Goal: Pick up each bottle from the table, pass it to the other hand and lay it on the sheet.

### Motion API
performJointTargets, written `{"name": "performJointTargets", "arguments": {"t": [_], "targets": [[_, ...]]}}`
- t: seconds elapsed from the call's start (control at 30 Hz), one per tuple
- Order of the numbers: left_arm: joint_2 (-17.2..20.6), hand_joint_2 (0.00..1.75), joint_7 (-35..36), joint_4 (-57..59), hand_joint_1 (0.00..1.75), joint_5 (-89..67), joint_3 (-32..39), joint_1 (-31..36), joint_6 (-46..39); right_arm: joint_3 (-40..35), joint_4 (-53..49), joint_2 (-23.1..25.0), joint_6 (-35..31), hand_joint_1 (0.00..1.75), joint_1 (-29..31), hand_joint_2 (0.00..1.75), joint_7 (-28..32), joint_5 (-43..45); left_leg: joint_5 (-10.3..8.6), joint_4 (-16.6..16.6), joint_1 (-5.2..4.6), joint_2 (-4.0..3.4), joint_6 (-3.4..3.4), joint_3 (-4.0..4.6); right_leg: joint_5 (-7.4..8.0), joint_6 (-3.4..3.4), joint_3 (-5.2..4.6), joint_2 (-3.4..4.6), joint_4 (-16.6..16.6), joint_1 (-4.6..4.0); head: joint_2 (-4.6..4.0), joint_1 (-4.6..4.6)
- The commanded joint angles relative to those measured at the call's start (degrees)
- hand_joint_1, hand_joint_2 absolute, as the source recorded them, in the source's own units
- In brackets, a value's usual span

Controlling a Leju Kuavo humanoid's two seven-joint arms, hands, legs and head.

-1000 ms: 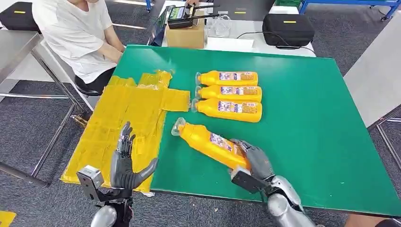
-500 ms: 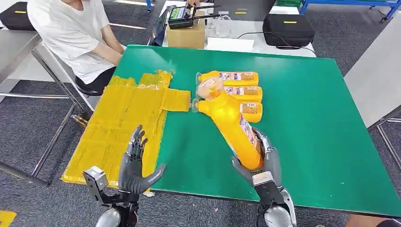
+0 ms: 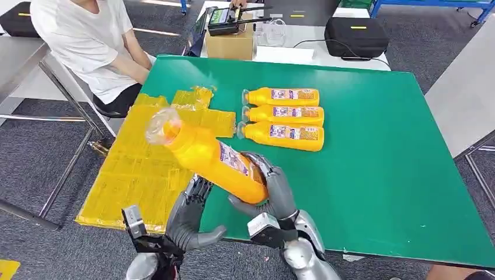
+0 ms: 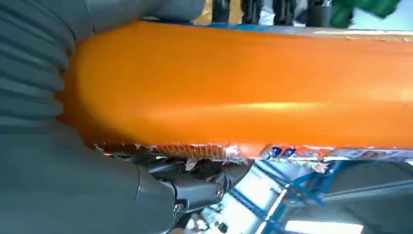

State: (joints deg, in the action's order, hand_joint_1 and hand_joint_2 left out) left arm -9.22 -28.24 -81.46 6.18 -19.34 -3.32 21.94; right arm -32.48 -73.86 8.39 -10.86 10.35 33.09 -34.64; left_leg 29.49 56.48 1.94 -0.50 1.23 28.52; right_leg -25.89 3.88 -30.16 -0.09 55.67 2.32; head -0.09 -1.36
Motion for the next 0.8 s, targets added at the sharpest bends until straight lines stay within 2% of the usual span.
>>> {"name": "performJointTargets", "arguments": {"t": [0.03, 0.17, 0.2, 0.3, 0.37, 0.63, 0.8], "targets": [[1.02, 1.75, 2.15, 4.72, 0.00, 2.98, -1.23, 5.30, 2.92, -11.28, 6.95, -0.15, -2.25, 1.75, 5.63, 1.75, 2.45, -3.86, 0.01, -0.10, 0.01, 0.02, -0.13, -0.15, 0.00, -0.20, 0.15, 0.02, -0.11, -0.05, 0.00, 0.00], [1.02, 1.75, 2.15, 4.72, 0.00, 2.98, -1.23, 5.30, 2.92, -11.28, 6.95, -0.15, -2.25, 1.75, 5.63, 1.75, 2.45, -3.86, 0.00, -0.11, -0.01, 0.03, -0.10, -0.12, 0.00, -0.17, 0.11, -0.01, -0.11, -0.03, 0.00, 0.00], [0.86, 1.75, 2.91, 4.77, 0.00, 3.86, -1.05, 5.25, 3.03, -13.12, 7.48, -0.70, -3.20, 1.75, 6.37, 1.75, 2.03, -6.28, 0.00, -0.18, 0.02, 0.06, -0.14, -0.22, 0.00, -0.26, 0.21, -0.02, -0.19, -0.08, 0.00, -0.02], [0.31, 1.75, 3.07, 3.99, 0.00, 5.43, -0.34, 5.87, 2.10, -14.04, 8.54, -0.19, 0.84, 1.75, 5.38, 1.75, 3.57, -0.56, 0.00, -0.17, 0.00, 0.03, -0.16, -0.21, 0.02, -0.24, 0.17, 0.02, -0.19, -0.06, 0.00, -0.02], [-0.54, 1.75, 4.18, 2.56, 0.00, 8.83, 1.09, 5.59, 1.37, -15.62, 9.77, -0.59, -3.52, 1.75, 5.14, 1.75, 2.49, -4.26, 0.01, -0.19, 0.03, 0.07, -0.19, -0.25, 0.01, -0.27, 0.26, -0.02, -0.24, -0.10, 0.00, 0.00], [-4.00, 1.75, 6.30, -1.57, 0.00, 20.52, 6.84, 5.85, -4.47, -17.14, 10.51, -0.53, -1.80, 1.75, 1.98, 1.75, 4.13, 1.46, 0.01, -0.08, 0.03, 0.13, -0.11, -0.09, -0.03, -0.16, 0.13, -0.11, -0.14, -0.07, 0.00, 0.02], [-4.88, 1.75, 5.92, -4.56, 0.00, 26.70, 8.82, 5.19, -3.11, -17.87, 8.98, -1.79, -0.40, 1.75, 0.66, 1.75, 2.35, 2.22, 0.00, -0.17, 0.06, 0.23, -0.17, -0.18, -0.03, -0.28, 0.23, -0.20, -0.24, -0.13, 0.00, -0.02]]}}
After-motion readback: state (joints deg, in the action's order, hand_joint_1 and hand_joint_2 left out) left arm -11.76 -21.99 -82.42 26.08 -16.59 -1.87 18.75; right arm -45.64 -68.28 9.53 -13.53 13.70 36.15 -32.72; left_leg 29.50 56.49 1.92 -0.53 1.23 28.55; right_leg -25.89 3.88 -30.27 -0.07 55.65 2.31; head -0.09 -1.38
